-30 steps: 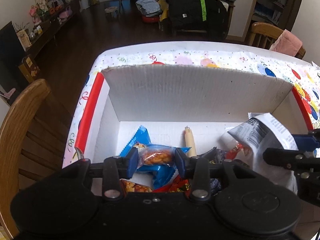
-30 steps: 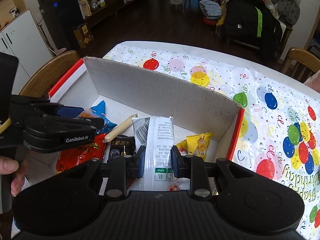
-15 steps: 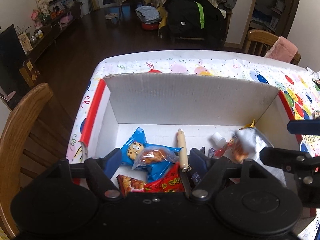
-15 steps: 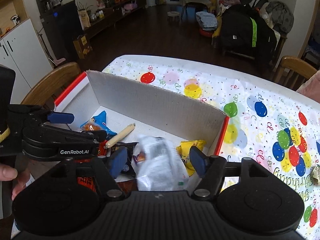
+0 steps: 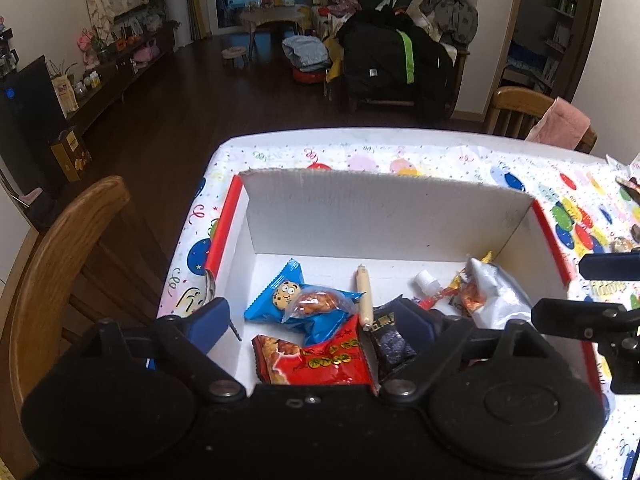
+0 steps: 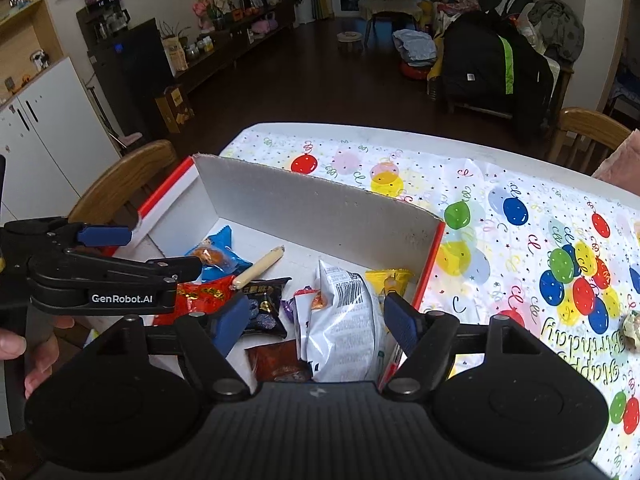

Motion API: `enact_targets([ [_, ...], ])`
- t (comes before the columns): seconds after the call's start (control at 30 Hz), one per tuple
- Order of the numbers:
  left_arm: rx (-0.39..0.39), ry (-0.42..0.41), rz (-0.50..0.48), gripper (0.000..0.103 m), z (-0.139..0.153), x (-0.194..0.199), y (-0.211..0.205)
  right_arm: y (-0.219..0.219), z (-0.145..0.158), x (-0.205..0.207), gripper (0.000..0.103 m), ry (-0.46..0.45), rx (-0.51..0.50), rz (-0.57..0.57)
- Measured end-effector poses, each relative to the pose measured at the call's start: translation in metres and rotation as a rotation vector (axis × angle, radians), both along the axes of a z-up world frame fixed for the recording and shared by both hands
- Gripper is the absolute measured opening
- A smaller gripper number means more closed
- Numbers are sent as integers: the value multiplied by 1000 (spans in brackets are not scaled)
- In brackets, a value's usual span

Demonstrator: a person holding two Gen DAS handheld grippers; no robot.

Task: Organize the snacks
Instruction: 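Open both tools to drop the pastry and pouch in the box, then withdraw both tools from the box toward the round cake and chocolate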

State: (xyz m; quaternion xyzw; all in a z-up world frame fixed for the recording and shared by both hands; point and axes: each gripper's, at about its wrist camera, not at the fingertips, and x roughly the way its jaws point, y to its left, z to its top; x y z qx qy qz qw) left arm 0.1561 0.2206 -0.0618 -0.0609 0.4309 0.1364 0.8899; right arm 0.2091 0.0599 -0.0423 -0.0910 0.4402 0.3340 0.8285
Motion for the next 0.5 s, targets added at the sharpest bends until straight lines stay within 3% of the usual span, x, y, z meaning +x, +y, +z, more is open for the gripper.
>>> enact_targets([
  [0.2,16,-49,-22,100,14,-9,-15,-21,14,-9,79,-12,33,0],
  [0.5,3,-122,-66,103,35,-15,-53,-63,30,-20,81,-57,81,-10],
])
